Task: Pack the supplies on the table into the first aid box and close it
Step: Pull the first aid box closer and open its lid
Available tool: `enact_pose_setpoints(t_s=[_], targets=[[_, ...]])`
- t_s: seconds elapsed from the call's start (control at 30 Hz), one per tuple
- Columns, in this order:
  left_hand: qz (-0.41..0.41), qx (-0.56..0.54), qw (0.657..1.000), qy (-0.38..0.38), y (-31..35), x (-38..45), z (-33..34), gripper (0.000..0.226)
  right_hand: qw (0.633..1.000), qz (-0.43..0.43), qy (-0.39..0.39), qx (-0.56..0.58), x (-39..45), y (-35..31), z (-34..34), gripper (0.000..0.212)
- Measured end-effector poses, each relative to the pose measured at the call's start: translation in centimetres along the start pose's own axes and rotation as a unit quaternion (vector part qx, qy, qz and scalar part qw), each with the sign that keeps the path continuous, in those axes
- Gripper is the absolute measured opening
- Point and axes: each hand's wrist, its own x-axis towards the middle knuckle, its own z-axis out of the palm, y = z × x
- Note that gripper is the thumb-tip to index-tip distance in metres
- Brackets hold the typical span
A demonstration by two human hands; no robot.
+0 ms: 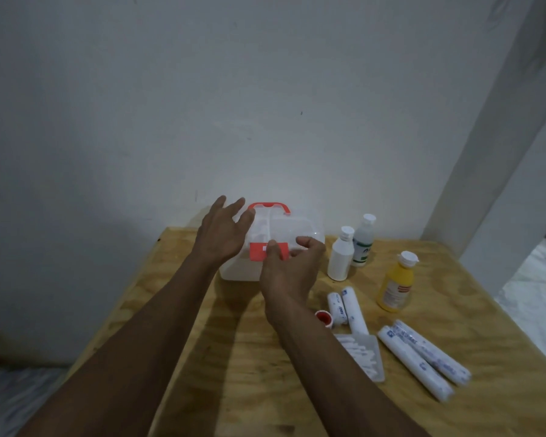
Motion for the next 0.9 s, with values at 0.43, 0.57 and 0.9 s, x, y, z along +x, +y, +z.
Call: enact_pose_setpoints(t_s=[0.43, 0.57, 0.9], targets=[[0.017, -0.001, 1.000, -0.020, -0.5, 0.3, 0.4, 0.057, 0.801, -0.460, -0.191, -0.333, 5.6, -0.3, -4.4, 0.025], [0.018, -0.020, 0.999, -0.025, -0.6, 0.4, 0.3, 0.062, 0.773, -0.499, -0.189, -0.343, 7.0, -0.9, -4.5, 0.022], [-0.093, -0.163, 0.980, 0.067, 1.0, -1.1, -0.4, 0.066, 0.801, -0.489, -0.224, -0.264, 6.8, -2.4, -4.7, 0.016]])
